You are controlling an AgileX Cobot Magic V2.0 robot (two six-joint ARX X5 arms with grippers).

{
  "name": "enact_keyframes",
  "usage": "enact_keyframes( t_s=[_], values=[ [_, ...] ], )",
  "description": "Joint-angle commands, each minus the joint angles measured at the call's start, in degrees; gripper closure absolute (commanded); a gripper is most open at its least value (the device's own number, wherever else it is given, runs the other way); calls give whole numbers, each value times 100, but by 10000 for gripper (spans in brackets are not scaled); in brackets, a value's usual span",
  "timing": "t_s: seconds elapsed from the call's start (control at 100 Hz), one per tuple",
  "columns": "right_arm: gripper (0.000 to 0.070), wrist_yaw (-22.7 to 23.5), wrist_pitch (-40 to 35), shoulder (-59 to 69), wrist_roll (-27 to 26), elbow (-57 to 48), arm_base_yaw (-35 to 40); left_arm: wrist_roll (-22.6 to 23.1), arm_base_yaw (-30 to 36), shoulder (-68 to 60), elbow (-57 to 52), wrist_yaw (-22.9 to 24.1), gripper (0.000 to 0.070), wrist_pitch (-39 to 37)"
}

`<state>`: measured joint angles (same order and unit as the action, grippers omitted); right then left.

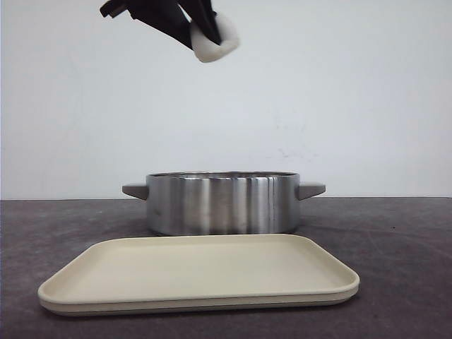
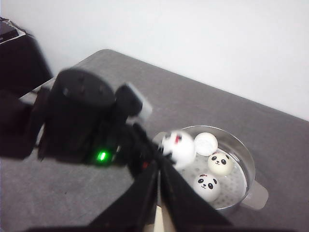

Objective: Steam buns
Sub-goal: 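Lift the bun with the left gripper and carry it over the pot, then lower the bun into the steamer pot and open the left gripper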

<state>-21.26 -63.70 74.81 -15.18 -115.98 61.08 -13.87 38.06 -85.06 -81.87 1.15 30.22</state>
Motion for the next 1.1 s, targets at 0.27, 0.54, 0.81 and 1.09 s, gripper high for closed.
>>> enact_keyframes(
  t_s=[0.27,0.54,0.81,1.09],
  values=[
    [697,-22,63,72,63,-111,72,118,-595,-1447,-688,-114,700,-11],
    [697,-28,0,72,57,-111,72,116,-748,-2437,-713,-109,700,7],
    [697,-321,-74,72,55,-111,72,70,-752,-2708,-713,-111,536,-142],
    [697,-328,-70,76,63,-111,70,-74,-752,-2704,-785,-111,100,17]
  ],
)
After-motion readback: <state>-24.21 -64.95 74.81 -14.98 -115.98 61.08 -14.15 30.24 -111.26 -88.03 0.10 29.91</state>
